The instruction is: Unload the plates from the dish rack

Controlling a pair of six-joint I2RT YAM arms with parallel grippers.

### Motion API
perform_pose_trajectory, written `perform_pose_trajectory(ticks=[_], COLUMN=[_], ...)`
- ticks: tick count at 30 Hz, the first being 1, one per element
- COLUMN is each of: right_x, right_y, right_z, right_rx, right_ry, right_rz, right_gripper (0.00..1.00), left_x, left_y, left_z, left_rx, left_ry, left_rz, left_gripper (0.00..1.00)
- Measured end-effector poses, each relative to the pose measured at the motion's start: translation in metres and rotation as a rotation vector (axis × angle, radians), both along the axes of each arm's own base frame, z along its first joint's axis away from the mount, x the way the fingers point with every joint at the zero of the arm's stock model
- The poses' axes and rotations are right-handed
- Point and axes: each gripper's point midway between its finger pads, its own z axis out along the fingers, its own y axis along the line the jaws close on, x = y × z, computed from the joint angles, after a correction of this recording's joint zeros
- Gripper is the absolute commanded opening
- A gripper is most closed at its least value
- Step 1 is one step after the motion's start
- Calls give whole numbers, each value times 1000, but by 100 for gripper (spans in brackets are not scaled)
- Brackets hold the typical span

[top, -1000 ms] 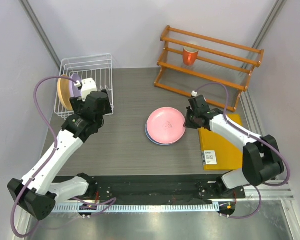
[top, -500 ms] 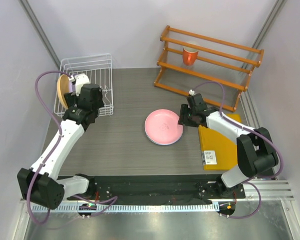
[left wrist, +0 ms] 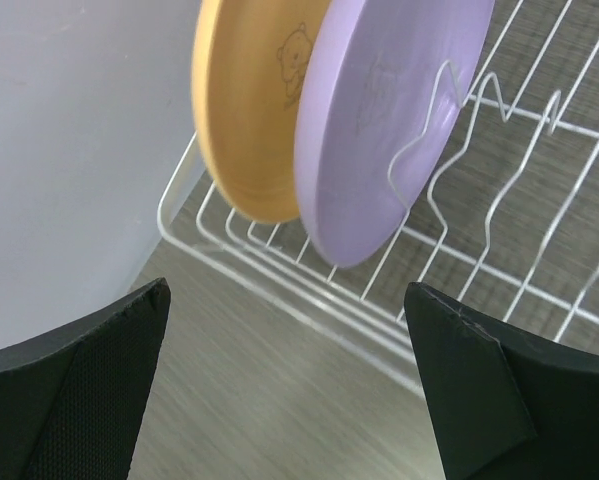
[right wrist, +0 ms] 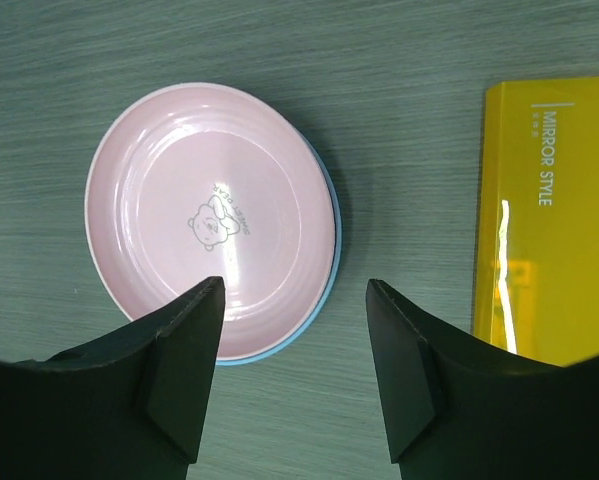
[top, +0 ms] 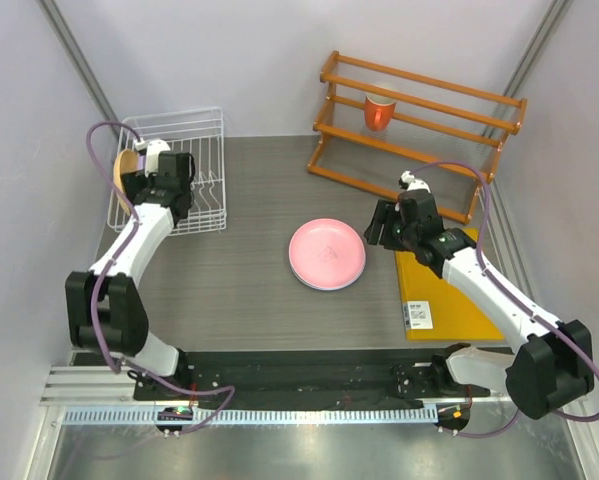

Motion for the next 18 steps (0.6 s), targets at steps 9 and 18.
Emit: perform_pose_trajectory(ticks=[9, 18], right_x=[-6, -7], right_y=[-4, -5], right_z=[-28, -54], right_rx=[-41, -74], right_ry=[86, 159], right_rz=[-5, -7], right_gripper=[61, 60], left_x=[42, 58], left_y=[19, 25], left_z=[-34, -31], left_rx=[-14, -1], left_ry=[53, 35], left_rz=[21, 27], left_gripper=[67, 1])
